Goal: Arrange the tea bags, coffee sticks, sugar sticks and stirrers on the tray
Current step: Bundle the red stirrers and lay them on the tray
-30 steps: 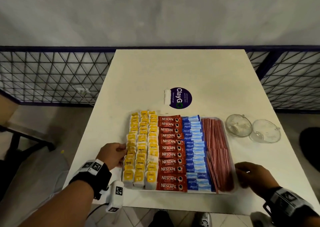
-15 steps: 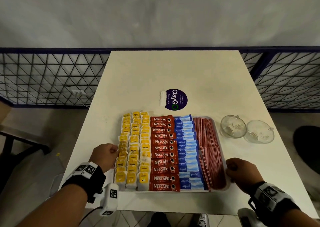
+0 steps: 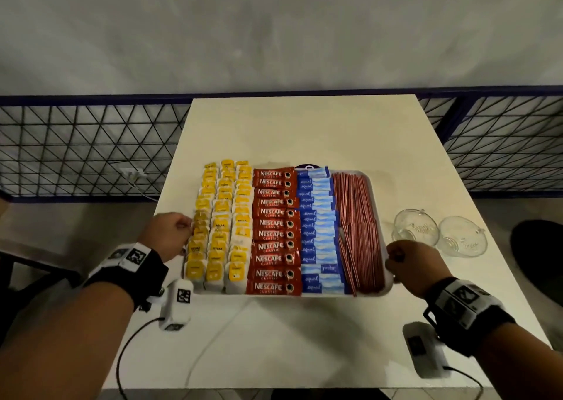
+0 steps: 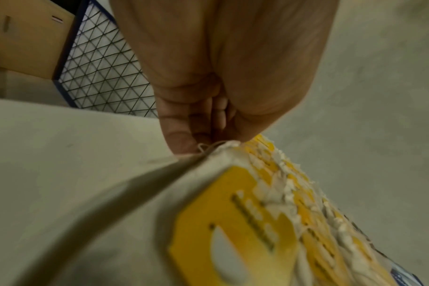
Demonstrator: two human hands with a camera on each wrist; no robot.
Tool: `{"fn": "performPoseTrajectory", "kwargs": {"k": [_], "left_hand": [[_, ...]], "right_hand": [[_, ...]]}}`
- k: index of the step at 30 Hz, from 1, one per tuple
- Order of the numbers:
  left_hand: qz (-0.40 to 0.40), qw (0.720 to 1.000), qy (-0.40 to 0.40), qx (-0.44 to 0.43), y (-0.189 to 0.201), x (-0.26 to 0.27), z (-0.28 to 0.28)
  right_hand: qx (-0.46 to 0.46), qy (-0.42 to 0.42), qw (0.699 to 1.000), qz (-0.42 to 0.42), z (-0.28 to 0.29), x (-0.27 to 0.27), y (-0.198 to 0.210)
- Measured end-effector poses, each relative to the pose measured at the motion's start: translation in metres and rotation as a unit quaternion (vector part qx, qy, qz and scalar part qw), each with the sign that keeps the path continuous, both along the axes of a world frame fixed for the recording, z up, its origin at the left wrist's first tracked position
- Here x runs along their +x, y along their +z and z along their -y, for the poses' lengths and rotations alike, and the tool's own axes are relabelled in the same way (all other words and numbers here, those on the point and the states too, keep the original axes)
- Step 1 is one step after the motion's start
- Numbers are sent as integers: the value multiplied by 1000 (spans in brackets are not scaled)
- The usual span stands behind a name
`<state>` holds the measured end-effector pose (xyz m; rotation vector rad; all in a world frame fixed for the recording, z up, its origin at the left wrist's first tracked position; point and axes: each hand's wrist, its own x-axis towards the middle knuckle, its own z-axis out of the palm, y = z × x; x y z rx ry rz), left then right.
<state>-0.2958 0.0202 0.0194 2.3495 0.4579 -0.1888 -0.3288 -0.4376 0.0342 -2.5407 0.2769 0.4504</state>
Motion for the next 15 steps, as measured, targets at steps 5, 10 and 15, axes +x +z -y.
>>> {"fn": "performPoseTrajectory", "kwargs": {"k": [5, 10, 15], "left_hand": [[5, 1000, 11, 9, 39, 45, 5], [13, 999, 29, -2, 57, 88, 14], [5, 999, 40, 4, 56, 128, 29]], "right_hand": [[2, 7, 1000, 23, -7, 45, 26], [-12, 12, 1000, 11, -3, 97, 43], [-117, 59, 991, -10, 4, 146, 44]]}}
